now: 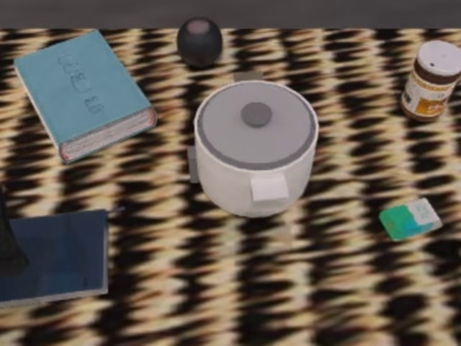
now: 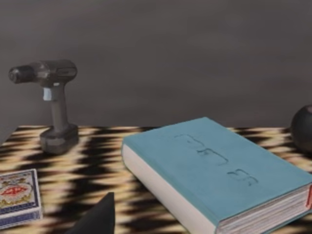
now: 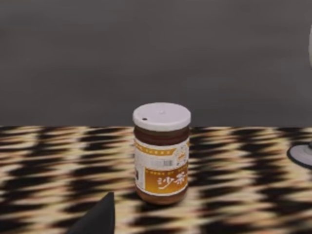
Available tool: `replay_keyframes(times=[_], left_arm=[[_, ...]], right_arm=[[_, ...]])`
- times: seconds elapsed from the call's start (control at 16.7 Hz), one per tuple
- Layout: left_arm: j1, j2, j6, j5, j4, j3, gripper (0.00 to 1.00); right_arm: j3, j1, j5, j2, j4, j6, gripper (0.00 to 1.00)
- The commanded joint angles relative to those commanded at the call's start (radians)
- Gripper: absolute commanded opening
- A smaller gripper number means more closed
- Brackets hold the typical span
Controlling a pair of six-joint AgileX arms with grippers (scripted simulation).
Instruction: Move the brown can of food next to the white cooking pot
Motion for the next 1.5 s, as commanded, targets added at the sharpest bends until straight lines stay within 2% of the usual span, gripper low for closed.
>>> replay_keyframes(times=[0.3,0.6,0.96,1.5], left_arm=[[0.000,0.000,0.000,0.000,0.000,0.000,1.00],[0.000,0.000,0.000,0.000,0.000,0.000,1.00],[0.000,0.000,0.000,0.000,0.000,0.000,1.00],[0.000,0.000,0.000,0.000,0.000,0.000,1.00]], right_arm=[[0.052,-0.001,-0.003,0.048,-0.025,-0.013,1.00],[0.314,-0.003,-0.021,0.301,-0.167,-0.081,1.00],[0.823,-0.007,-0.060,0.814,-0.461,-0.222,1.00],[1.778,-0.019,-0.130,1.760,-1.000,-0.489,1.00]])
